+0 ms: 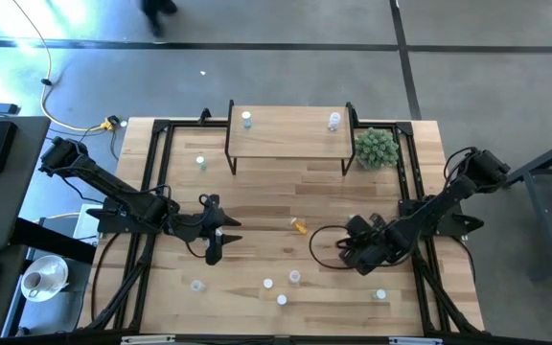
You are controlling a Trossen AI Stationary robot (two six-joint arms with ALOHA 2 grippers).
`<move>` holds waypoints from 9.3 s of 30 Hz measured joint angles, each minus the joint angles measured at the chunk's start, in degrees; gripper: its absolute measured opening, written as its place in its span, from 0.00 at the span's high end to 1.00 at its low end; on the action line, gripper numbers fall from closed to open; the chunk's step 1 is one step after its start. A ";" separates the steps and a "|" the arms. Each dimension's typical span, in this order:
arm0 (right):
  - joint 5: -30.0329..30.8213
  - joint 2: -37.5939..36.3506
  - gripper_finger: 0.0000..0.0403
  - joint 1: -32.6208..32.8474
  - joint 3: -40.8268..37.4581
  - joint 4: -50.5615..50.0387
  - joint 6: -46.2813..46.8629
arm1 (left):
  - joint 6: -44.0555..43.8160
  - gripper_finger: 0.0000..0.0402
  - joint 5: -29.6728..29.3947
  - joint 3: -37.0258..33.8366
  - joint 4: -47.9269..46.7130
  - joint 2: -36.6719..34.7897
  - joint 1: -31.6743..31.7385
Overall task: Pick and place medicine bottles onto shelf by color
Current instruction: Put the top right orange pill bottle on the shelf, then put the top left light blue pill bottle on the shelf
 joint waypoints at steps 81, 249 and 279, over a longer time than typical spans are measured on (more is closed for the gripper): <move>-15.69 12.26 0.76 -63.67 43.85 -2.76 -61.95 | 0.02 0.55 -0.25 0.02 0.24 0.00 0.02; 34.98 3.58 0.63 0.92 31.61 -16.32 -37.01 | -30.26 0.55 -13.94 0.02 -46.46 0.00 18.18; 34.90 3.61 0.63 0.92 31.56 -15.99 -37.01 | -31.98 0.55 -15.97 0.00 -42.94 2.69 37.69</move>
